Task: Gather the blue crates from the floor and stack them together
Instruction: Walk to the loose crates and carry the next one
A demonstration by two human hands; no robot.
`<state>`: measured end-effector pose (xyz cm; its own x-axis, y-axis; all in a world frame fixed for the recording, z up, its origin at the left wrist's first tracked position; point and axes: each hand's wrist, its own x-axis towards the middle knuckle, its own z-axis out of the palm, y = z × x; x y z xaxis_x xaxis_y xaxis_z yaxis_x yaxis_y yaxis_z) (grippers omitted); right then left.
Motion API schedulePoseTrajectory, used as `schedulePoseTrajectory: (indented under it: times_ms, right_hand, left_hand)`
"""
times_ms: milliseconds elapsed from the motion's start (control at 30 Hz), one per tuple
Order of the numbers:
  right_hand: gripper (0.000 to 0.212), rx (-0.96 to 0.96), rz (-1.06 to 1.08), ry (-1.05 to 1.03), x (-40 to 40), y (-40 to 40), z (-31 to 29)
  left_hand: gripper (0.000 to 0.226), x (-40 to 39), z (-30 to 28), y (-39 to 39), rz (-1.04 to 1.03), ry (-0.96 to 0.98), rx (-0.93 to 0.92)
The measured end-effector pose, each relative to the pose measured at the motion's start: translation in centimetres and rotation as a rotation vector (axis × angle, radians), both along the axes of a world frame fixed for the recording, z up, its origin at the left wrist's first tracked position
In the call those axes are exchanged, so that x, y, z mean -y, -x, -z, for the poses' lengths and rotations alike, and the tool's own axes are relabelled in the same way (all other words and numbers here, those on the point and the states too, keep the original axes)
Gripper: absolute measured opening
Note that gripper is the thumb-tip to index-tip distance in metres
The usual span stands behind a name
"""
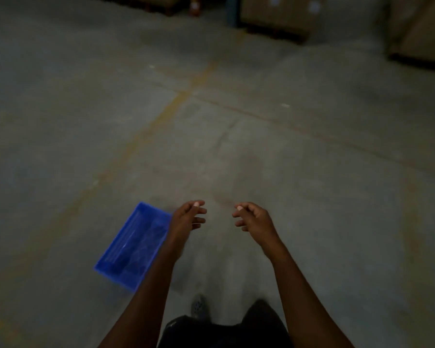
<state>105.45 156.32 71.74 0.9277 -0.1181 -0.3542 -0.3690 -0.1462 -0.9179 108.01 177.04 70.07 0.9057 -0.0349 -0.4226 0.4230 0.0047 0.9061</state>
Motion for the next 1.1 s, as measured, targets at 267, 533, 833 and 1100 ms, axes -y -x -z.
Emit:
schedulePoseTrajectory:
  times_ms: [267, 533, 833, 1100]
  right_hand:
    - [0.020, -0.054, 0.537, -0.074, 19.0, 16.0, 1.0]
    - [0.020, -0.188, 1.071, -0.036, 36.4, 36.4, 2.8]
    - [0.019, -0.224, 1.608, -0.135, 47.1, 51.3, 4.3]
    - [0.019, -0.270, 1.941, -0.147, 59.3, 59.1, 6.0]
  left_hand:
    - [0.025, 23.6, -0.4, 5.2, 0.505, -0.001, 0.018]
    - [0.022, 50.0, 0.6, 18.4, 1.090, -0.032, 0.042]
    - [0.022, 67.2, 3.4, 30.7, 1.505, -0.108, 0.002]
    - [0.024, 87.4, 5.2, 35.7, 1.743, -0.131, -0.004]
